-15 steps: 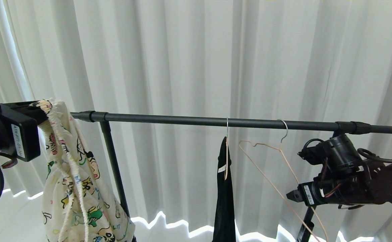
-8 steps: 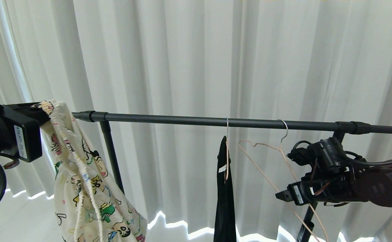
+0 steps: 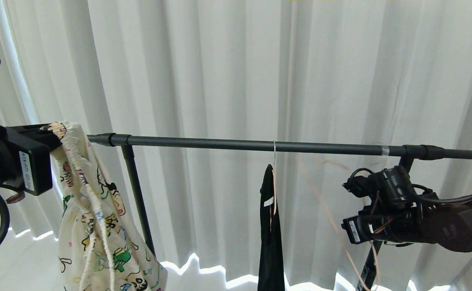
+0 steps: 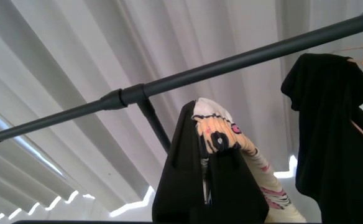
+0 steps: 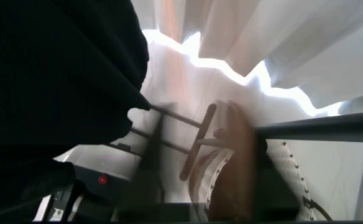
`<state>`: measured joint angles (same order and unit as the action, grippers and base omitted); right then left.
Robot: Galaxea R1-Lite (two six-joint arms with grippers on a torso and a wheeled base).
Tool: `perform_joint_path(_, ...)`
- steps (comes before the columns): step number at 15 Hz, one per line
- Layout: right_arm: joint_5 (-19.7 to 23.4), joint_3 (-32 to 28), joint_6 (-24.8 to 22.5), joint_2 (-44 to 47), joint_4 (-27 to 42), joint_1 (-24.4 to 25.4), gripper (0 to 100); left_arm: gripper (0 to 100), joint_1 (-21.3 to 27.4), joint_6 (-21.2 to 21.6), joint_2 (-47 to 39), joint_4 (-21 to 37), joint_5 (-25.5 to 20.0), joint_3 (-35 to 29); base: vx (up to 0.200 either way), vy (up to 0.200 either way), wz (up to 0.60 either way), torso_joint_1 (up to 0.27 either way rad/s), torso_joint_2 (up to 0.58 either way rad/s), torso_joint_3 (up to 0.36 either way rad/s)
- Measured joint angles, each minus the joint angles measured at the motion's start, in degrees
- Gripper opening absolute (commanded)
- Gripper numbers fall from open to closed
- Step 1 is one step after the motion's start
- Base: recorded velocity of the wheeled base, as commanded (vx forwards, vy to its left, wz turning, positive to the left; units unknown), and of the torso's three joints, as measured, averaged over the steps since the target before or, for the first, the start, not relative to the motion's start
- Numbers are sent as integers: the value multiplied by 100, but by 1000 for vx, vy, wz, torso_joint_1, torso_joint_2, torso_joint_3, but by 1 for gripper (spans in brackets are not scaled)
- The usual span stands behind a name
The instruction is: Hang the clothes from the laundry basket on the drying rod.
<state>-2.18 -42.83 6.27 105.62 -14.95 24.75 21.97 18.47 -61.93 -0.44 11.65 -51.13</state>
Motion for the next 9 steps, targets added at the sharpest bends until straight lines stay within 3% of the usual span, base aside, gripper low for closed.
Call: perform_joint_path(9, 11, 40, 7, -358, -71, 39, 0, 0, 0, -2, 35, -5, -16, 9, 0, 0, 0, 0, 0, 0)
